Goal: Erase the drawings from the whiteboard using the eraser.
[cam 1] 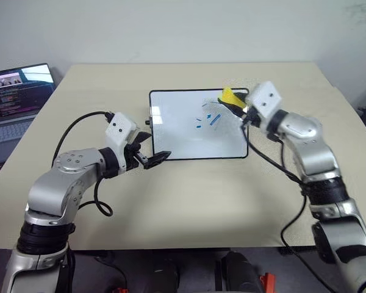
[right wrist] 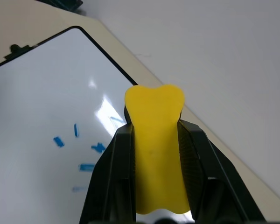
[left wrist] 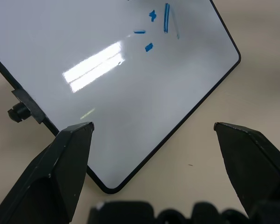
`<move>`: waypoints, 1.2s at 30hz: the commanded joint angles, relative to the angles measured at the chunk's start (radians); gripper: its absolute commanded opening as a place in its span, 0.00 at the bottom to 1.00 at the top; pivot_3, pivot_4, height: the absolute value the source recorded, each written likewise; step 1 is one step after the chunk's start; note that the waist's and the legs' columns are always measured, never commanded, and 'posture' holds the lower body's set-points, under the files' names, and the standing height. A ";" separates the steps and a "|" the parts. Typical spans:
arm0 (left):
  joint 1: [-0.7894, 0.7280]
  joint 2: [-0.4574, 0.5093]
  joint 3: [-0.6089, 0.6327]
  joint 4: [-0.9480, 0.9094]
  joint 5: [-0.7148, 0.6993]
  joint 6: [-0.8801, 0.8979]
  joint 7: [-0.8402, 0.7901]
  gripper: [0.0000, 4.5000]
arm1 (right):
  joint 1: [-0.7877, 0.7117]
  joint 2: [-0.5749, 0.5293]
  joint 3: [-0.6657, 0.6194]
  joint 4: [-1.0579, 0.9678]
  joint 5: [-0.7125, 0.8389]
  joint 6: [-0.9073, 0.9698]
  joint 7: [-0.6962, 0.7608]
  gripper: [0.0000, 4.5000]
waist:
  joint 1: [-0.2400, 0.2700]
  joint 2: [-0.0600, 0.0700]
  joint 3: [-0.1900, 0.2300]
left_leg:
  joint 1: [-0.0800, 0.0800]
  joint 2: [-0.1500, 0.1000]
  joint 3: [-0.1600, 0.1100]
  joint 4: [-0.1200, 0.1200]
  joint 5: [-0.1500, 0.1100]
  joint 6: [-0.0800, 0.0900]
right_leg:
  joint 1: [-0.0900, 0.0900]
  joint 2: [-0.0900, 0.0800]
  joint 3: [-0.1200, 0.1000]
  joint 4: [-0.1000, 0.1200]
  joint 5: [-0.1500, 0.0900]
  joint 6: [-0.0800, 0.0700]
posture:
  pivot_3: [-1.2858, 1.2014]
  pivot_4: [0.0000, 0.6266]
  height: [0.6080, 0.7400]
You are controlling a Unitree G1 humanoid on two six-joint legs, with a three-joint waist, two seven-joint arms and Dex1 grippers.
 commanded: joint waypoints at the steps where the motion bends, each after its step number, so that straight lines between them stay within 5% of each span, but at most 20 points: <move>1: -0.014 0.001 0.017 -0.030 0.000 -0.007 0.011 1.00 | -0.062 0.030 0.033 0.119 -0.073 -0.045 -0.070 0.21 | 0.005 0.000 0.000 | 0.000 0.000 0.000 0.000 0.000 0.000 | 0.000 0.000 0.000 -0.001 0.000 0.000 | 0.52 0.24 1.00; 14: 0.037 0.008 0.046 -0.088 -0.017 0.022 0.045 1.00 | -0.222 0.077 0.063 0.396 -0.168 -0.113 -0.185 0.21 | -0.007 0.000 0.000 | -0.001 0.000 0.000 -0.002 0.000 -0.001 | -0.002 0.000 0.001 -0.001 0.000 0.000 | 0.52 0.24 1.00; 36: 0.048 0.004 0.049 -0.112 -0.028 0.031 0.063 1.00 | -0.258 0.093 0.150 0.475 -0.244 -0.290 -0.087 0.21 | -0.027 0.000 0.000 | -0.001 0.000 0.000 -0.002 0.000 -0.001 | -0.002 0.001 0.001 0.000 0.000 0.000 | 0.52 0.24 1.00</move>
